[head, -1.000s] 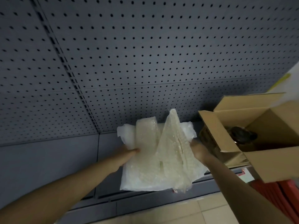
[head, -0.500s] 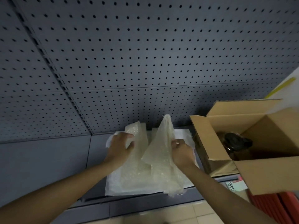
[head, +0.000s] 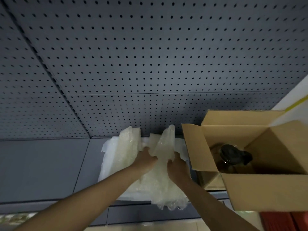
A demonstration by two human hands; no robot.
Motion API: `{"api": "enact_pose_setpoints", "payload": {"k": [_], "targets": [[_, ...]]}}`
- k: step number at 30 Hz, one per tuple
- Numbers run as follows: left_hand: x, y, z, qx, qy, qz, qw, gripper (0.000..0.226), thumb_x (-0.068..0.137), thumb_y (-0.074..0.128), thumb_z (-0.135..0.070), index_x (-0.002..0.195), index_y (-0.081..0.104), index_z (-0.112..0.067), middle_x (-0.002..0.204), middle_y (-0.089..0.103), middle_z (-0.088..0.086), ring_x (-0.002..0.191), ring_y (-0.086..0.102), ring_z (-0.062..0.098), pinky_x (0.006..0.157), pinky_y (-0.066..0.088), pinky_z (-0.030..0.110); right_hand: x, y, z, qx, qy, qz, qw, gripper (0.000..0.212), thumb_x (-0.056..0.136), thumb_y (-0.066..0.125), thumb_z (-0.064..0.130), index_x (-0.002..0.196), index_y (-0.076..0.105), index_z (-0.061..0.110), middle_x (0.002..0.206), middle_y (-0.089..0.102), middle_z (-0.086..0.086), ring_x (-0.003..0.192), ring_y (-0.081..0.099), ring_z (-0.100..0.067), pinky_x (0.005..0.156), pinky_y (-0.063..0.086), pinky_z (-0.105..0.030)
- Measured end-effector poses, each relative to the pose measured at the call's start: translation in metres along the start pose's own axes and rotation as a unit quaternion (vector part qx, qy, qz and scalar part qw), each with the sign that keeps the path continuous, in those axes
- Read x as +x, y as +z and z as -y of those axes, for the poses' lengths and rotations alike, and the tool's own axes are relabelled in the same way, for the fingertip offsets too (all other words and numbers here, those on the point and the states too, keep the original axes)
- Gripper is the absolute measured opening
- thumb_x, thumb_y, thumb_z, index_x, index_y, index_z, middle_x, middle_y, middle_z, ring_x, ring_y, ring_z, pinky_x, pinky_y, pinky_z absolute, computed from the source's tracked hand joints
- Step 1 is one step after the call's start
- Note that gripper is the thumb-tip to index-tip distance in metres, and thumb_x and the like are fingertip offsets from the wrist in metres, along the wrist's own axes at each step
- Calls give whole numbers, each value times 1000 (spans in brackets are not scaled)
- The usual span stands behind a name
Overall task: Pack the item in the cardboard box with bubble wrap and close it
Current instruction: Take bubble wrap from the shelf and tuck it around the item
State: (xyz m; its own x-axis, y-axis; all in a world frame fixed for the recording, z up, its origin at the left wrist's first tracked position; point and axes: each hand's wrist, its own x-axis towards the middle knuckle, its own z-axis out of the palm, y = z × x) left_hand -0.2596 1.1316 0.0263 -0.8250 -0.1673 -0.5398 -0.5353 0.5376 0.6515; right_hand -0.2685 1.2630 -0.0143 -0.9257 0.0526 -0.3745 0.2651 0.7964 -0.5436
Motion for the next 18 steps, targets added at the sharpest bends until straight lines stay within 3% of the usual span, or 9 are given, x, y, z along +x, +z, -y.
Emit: {"api": "enact_pose_setpoints", "payload": {"k": [3, 5, 7, 9, 12, 13, 15, 16, 18], "targets": [[0, 5, -7, -90, -89, 29, 992, 61, 92, 49, -12, 147, 21, -8, 112, 57, 16, 90, 59, 26, 70, 47, 30, 1, -4, -9, 27, 14, 18, 999, 39, 96, 37, 25, 135, 33, 26, 105, 62, -9, 82, 59, -25, 67, 49, -34], [-2, 9, -13, -117, -122, 37, 985, 61, 91, 47, -3, 146, 21, -5, 85, 55, 13, 64, 52, 19, 56, 45, 26, 0, -5, -15, 59, 10, 26, 998, 39, 96, 37, 25, 135, 34, 28, 100, 59, -6, 79, 57, -23, 65, 45, -32], [-3, 13, -17, -95, -122, 28, 988, 60, 90, 48, 0, 144, 22, -1, 69, 49, 9, 52, 43, 14, 42, 35, 21, -2, -6, -18, 89, 6, 32, 995, 40, 96, 38, 25, 136, 36, 27, 106, 60, -5, 83, 56, -21, 68, 43, -31], [-7, 13, -20, -83, -109, 20, 990, 52, 89, 51, -1, 137, 32, 0, 67, 45, 7, 52, 41, 12, 40, 31, 20, -4, -9, -18, 99, 1, 35, 994, 41, 96, 39, 26, 137, 34, 26, 116, 59, -6, 86, 55, -21, 71, 43, -31], [-18, 9, -29, -81, -106, 29, 991, 8, 87, 56, -9, 93, 52, -7, 72, 48, 6, 59, 43, 12, 49, 33, 20, -13, -15, -12, 91, -22, 37, 995, 44, 97, 38, 31, 139, 31, 20, 127, 55, -11, 100, 57, -27, 83, 49, -35], [-21, 7, -30, -81, -102, 36, 991, 9, 88, 57, -15, 91, 55, -6, 78, 51, 7, 63, 45, 12, 52, 34, 21, -20, -18, -8, 85, -38, 36, 995, 45, 97, 37, 34, 139, 30, 19, 129, 54, -13, 107, 57, -29, 89, 49, -38], [-33, 5, -31, -91, -89, 58, 990, 26, 91, 55, -26, 107, 60, -6, 92, 57, 6, 72, 48, 12, 58, 35, 21, -37, -23, 0, 69, -67, 40, 995, 51, 97, 33, 42, 141, 27, 18, 132, 53, -12, 113, 56, -29, 94, 48, -40], [-42, 2, -30, -107, -80, 64, 989, 29, 94, 51, -29, 111, 61, -8, 93, 59, 3, 73, 49, 12, 60, 35, 22, -46, -25, 3, 65, -76, 46, 994, 56, 95, 33, 46, 143, 24, 18, 135, 51, -12, 114, 55, -29, 95, 48, -41], [-61, -6, -22, -162, -73, 64, 982, 24, 97, 45, -29, 100, 64, -14, 84, 60, -2, 70, 50, 10, 63, 35, 23, -63, -28, 9, 60, -93, 62, 992, 68, 90, 34, 57, 146, 17, 21, 139, 46, -10, 117, 53, -28, 96, 48, -42]]}}
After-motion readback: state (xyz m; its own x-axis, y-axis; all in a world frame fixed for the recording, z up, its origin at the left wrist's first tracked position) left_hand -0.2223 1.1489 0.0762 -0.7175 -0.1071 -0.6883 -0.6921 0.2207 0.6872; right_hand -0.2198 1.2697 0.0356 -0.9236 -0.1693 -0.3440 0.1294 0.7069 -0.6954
